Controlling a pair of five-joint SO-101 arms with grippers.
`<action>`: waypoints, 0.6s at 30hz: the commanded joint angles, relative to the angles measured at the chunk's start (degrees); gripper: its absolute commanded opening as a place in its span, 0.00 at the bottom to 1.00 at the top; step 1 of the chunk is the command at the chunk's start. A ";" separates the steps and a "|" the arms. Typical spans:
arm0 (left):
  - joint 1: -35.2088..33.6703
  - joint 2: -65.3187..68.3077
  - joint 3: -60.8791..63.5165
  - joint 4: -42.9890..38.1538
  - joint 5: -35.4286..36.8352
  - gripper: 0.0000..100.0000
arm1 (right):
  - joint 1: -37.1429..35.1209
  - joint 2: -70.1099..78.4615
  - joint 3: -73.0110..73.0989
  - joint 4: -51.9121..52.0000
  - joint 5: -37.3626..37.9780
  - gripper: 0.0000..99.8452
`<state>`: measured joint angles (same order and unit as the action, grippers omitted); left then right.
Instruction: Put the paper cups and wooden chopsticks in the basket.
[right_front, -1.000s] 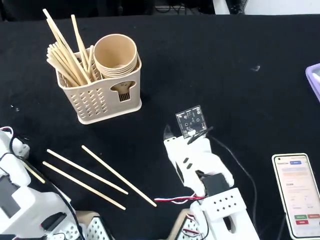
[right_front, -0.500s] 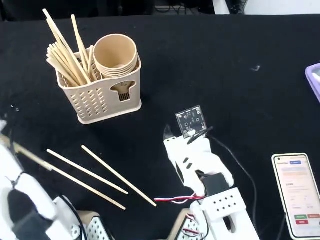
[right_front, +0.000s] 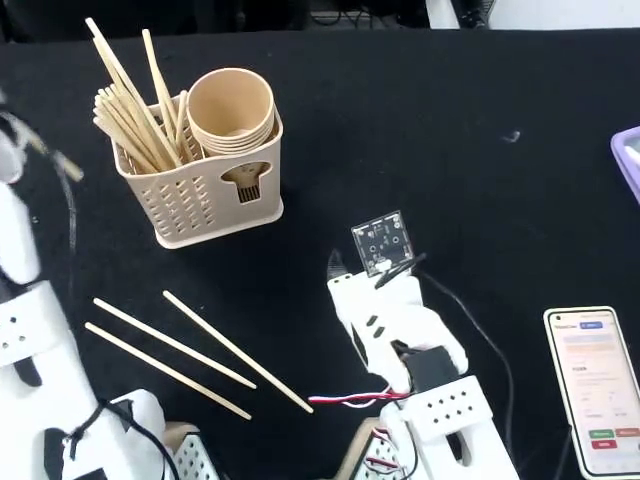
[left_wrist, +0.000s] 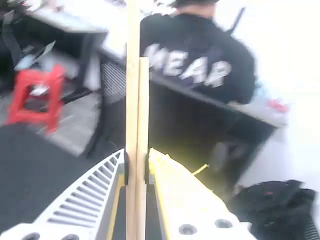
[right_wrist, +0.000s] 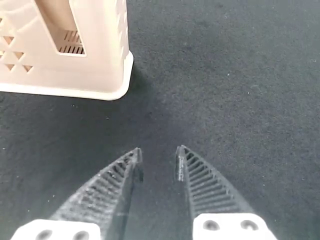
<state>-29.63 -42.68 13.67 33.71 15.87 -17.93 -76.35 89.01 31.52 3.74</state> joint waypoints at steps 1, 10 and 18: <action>6.55 -0.97 -3.74 -5.54 0.70 0.03 | 0.79 -1.10 -0.31 -1.41 0.70 0.12; 15.52 -0.70 -0.92 -16.97 0.35 0.03 | 0.79 -1.10 -0.31 -1.41 0.70 0.12; 19.21 -0.79 14.20 -26.90 0.18 0.03 | 0.79 -1.10 -0.31 -1.41 0.70 0.12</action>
<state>-11.34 -42.77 23.08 12.70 15.87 -17.93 -76.35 89.01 31.52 3.74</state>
